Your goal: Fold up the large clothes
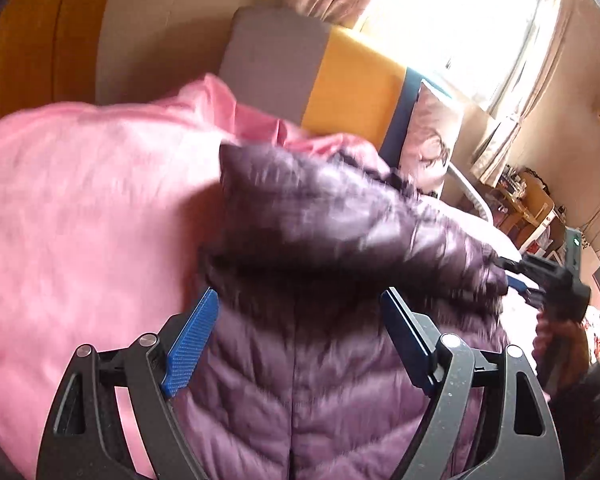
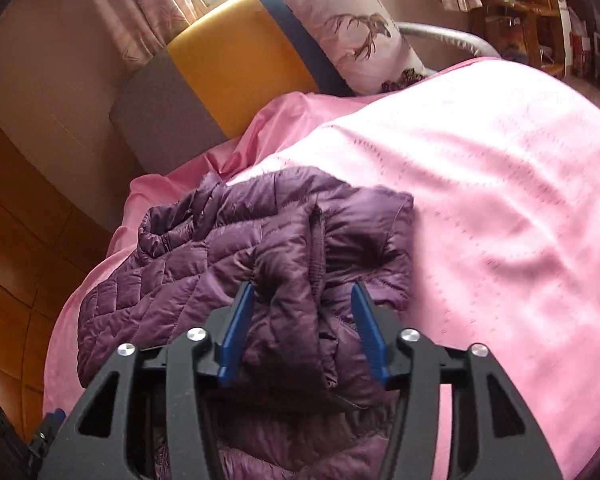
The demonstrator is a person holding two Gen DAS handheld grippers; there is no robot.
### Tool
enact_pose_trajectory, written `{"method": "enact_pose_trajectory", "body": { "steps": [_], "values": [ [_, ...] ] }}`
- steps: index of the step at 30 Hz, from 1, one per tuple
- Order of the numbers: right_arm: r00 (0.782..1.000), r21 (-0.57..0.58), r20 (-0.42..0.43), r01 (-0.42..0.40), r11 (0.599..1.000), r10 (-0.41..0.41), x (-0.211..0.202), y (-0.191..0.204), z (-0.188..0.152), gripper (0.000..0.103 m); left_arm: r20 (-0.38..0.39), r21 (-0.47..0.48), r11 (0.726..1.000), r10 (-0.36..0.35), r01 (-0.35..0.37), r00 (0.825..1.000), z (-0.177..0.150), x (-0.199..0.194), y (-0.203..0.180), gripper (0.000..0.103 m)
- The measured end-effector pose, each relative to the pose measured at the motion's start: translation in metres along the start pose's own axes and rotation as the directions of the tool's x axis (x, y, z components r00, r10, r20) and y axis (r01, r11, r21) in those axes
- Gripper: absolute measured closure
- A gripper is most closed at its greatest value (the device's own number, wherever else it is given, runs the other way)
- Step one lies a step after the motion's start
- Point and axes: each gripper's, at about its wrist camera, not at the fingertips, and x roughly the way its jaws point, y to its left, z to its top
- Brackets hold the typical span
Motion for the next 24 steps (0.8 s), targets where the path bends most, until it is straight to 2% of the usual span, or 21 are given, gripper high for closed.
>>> {"method": "enact_pose_trajectory", "body": {
  "steps": [3,6,9,12,16,18,24],
  "values": [
    [0.997,-0.059,0.074,0.007,0.998,-0.003,-0.015,0.016,0.001,0.041,0.034,0.026,1.000,-0.003,0.002,0.999,0.026,0.008,-0.009,0.018],
    [0.997,-0.130,0.069,-0.019,0.991,0.028,-0.014,0.044,0.001,0.035,0.067,0.077,0.997,-0.009,0.003,0.998,0.053,0.024,-0.024,0.018],
    [0.999,-0.179,0.041,0.008,0.984,-0.001,0.010,0.065,0.000,0.027,0.042,0.083,0.996,-0.025,0.022,0.999,0.075,0.053,-0.035,0.018],
    [0.998,-0.200,0.011,0.063,0.978,-0.062,0.042,0.070,-0.006,0.027,-0.006,0.055,0.998,-0.032,0.032,0.999,0.088,0.087,-0.038,0.018],
    [0.994,-0.226,0.009,0.109,0.968,-0.110,0.072,0.066,-0.021,0.018,-0.072,0.044,0.999,0.032,-0.029,0.997,0.084,0.133,-0.030,0.018],
    [0.991,-0.260,0.011,0.132,0.957,-0.134,0.084,0.066,-0.029,0.017,-0.105,0.030,0.997,0.075,-0.072,0.992,0.075,0.153,-0.018,0.022],
    [0.986,-0.332,-0.023,0.146,0.932,-0.163,0.120,0.062,-0.045,0.015,-0.107,0.045,0.997,0.069,-0.065,0.992,0.050,0.172,0.001,0.023]
  ]
}}
